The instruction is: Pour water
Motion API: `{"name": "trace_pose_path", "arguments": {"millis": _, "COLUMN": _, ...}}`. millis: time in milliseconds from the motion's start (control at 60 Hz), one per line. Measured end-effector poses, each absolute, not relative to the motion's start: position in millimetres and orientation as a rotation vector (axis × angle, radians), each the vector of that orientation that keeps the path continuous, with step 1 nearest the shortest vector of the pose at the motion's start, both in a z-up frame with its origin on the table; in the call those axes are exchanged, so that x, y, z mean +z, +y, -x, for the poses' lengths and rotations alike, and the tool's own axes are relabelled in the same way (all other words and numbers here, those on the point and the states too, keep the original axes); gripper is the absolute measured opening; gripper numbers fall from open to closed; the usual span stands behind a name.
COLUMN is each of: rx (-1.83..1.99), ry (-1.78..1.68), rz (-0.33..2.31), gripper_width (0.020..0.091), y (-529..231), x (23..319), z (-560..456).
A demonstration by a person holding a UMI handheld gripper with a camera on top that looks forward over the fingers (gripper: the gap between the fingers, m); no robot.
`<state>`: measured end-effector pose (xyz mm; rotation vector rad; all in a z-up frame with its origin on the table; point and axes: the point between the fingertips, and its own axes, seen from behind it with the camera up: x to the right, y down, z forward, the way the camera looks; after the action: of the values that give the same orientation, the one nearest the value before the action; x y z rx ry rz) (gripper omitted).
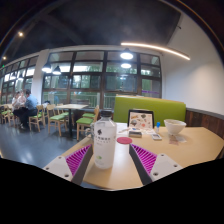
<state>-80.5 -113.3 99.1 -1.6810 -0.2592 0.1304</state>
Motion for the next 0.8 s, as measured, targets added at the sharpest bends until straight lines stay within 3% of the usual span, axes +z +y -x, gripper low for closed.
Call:
{"name": "trace_pose_path", "arguments": {"millis": 300, "rx": 0.099, "ry": -0.177, "rz": 1.653, "gripper_width": 0.0831, "y": -24, "x": 99, "z": 132}}
{"name": "trace_pose_path", "arguments": {"millis": 317, "rx": 0.098, "ry": -0.170, "rz": 1.655, "gripper_width": 0.0803, "y": -21, "x": 99, "z": 133}}
{"name": "trace_pose_path", "arguments": {"millis": 383, "rx": 0.053, "ry": -0.114, "rz": 1.671, "gripper_width": 0.0565, "y": -6, "x": 94, "z": 128}}
{"name": "trace_pose_path", "arguments": {"millis": 600, "rx": 0.060, "ry": -0.032, "rz": 1.588, "gripper_width": 0.0468, "y": 6, "x": 96, "z": 128}}
{"name": "trace_pose_path", "arguments": {"millis": 617, "rx": 0.057, "ry": -0.038, "rz": 1.585, "gripper_width": 0.0489, "y": 4, "x": 96, "z": 129}}
{"name": "trace_pose_path", "arguments": {"millis": 633, "rx": 0.055, "ry": -0.040, "rz": 1.584, "gripper_width": 0.0442, "y": 3, "x": 96, "z": 129}}
{"name": "trace_pose_path", "arguments": {"millis": 667, "rx": 0.057, "ry": -0.041, "rz": 1.584, "gripper_width": 0.0419, "y": 4, "x": 97, "z": 129}}
{"name": "trace_pose_path", "arguments": {"millis": 800, "rx": 0.077, "ry": -0.085, "rz": 1.613, "gripper_width": 0.0402, "y": 3, "x": 97, "z": 128}}
